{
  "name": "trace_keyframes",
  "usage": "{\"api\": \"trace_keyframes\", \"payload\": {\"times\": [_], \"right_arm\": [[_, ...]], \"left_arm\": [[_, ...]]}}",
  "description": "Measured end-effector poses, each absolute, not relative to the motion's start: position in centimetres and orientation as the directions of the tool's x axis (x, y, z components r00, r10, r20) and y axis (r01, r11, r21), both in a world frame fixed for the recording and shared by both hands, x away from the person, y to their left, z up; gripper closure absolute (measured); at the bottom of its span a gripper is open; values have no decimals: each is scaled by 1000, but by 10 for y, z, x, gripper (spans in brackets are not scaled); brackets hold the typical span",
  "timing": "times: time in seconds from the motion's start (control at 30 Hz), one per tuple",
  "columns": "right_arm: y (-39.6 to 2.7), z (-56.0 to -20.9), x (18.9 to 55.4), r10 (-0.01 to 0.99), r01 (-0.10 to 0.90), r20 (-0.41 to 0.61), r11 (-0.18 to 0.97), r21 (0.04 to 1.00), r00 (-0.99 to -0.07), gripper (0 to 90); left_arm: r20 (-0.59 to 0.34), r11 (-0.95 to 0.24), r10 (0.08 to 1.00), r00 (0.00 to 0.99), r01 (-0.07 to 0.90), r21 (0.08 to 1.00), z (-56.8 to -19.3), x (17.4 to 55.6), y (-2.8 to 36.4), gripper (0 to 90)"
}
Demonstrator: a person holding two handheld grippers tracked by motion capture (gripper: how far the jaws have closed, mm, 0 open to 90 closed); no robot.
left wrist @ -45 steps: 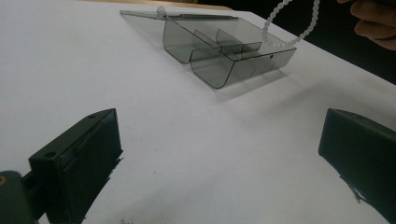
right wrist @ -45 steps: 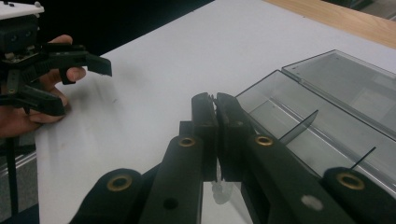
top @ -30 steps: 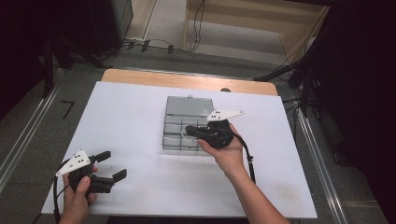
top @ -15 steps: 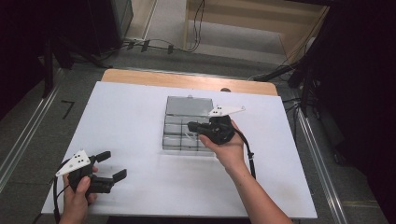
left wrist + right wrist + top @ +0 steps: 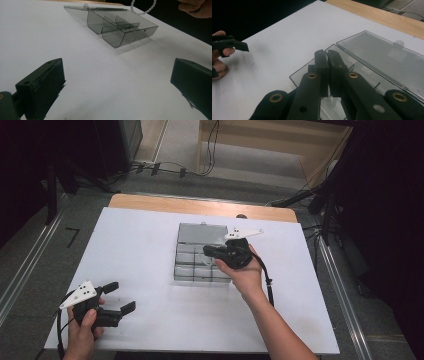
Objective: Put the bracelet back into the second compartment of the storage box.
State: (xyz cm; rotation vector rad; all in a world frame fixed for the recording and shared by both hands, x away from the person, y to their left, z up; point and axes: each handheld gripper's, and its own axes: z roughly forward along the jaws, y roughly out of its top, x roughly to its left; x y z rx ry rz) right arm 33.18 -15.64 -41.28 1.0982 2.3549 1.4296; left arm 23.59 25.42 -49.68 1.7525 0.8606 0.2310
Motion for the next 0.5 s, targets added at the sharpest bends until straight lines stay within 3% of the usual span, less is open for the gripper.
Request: {"api": "trace_keyframes", "payload": {"times": [0.5], "right_arm": [[-162,-421,345,690,517,229,242,821,-686,858]], "left_arm": [[-256,-124,648,717,432,893,-497,236,254,0]]}}
